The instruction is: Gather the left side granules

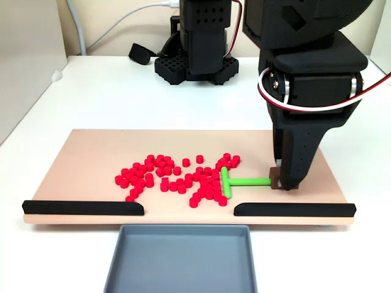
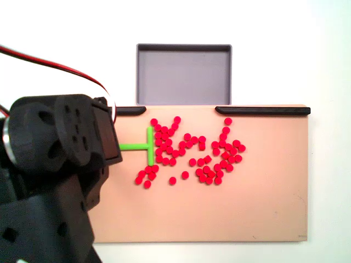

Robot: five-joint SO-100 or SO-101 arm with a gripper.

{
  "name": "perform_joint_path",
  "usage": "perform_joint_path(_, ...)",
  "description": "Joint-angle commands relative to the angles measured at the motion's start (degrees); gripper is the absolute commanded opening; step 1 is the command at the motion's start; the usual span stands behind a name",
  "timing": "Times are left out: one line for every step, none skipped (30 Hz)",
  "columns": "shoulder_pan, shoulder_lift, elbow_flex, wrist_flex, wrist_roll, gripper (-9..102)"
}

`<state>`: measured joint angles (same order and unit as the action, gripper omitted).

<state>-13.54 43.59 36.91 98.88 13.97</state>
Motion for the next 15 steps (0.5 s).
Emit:
perform_joint_path(-1.1, 3.2, -0.5, 0.3, 0.6, 0)
perform_joint_path(-1.4, 3.3, -0.5, 0.3, 0.8, 0)
perform_joint_path(-1.7, 3.4, -0.5, 0.3, 0.9, 0)
perform_joint_path(-1.9, 3.6, -0.5, 0.3, 1.1, 0)
perform_joint_path(-2.2, 3.8, -0.5, 0.3, 1.2, 0)
perform_joint_path(-2.6, 4.1, -0.5, 0.3, 1.5, 0)
perform_joint_path(-3.1, 4.4, -0.5, 0.3, 1.8, 0)
perform_joint_path(-3.5, 4.7, -0.5, 0.3, 1.9, 0)
perform_joint_path(-4.0, 5.1, -0.6, 0.3, 2.2, 0)
perform_joint_path(-4.5, 5.6, -0.6, 0.3, 2.4, 0)
perform_joint_path(-4.8, 6.2, -0.8, 0.3, 2.5, 0)
perform_joint_path(-5.2, 6.6, -1.1, 0.3, 2.6, 0)
perform_joint_path(-5.6, 7.3, -1.1, 0.3, 2.6, 0)
perform_joint_path(-6.0, 8.1, -1.1, 0.3, 2.5, 0)
perform_joint_path(-6.4, 9.2, -0.7, 0.3, 2.2, 0)
